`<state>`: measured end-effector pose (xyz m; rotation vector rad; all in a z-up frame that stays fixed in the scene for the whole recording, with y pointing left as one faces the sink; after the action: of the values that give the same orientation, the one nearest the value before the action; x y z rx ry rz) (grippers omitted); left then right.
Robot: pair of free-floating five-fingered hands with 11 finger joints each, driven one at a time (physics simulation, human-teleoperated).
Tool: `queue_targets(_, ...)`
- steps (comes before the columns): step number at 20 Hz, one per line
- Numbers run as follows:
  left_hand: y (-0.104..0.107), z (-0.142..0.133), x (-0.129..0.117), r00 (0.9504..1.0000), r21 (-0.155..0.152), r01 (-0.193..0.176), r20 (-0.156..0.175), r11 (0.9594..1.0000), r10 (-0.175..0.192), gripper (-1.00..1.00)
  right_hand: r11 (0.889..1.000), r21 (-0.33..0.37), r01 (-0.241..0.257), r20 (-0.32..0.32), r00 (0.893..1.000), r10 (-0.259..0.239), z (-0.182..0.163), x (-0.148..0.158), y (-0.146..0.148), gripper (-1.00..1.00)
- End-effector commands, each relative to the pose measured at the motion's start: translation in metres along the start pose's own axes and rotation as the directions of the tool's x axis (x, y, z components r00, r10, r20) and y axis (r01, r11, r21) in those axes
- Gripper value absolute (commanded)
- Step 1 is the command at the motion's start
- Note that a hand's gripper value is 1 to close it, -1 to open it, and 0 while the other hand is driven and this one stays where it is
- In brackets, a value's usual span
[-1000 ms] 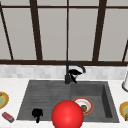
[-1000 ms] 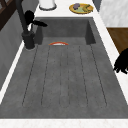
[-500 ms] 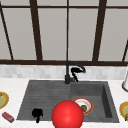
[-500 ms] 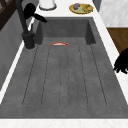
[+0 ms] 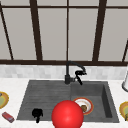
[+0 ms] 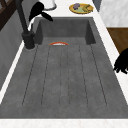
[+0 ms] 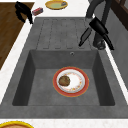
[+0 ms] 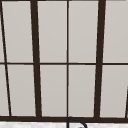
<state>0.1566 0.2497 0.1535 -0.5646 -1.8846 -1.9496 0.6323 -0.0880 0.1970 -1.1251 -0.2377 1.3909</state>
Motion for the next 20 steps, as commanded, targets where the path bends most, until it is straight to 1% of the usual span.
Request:
queue_targets(1,0.000,0.000,0.000,1.0000,0.000,0.000,0.000,1.0000,0.000,0.00,0.999,-0.020,0.037,0.043,0.998,-0.036,0.003,-0.014,0.022,-1.00)
queue_targets(6,0.000,0.000,0.000,1.0000,0.000,0.000,0.000,1.0000,0.000,0.00,0.998,-0.036,0.054,0.044,0.998,-0.052,0.012,-0.031,0.052,-1.00)
queue_targets(13,0.000,0.000,0.000,1.0000,0.000,0.000,0.000,1.0000,0.000,0.00,0.994,-0.078,0.073,0.028,0.997,-0.070,0.030,-0.061,0.084,-1.00)
queue_targets(16,0.000,0.000,0.000,1.0000,0.000,0.000,0.000,1.0000,0.000,0.00,0.992,-0.089,0.087,0.032,0.996,-0.084,0.040,-0.073,0.099,-1.00)
queue_targets(17,0.000,0.000,0.000,1.0000,0.000,0.000,0.000,1.0000,0.000,0.00,0.990,-0.098,0.100,0.038,0.995,-0.097,0.043,-0.076,0.103,-1.00)
queue_targets(20,0.000,0.000,0.000,1.0000,0.000,0.000,0.000,1.0000,0.000,0.00,0.986,-0.120,0.116,0.043,0.993,-0.111,0.051,-0.088,0.116,-1.00)
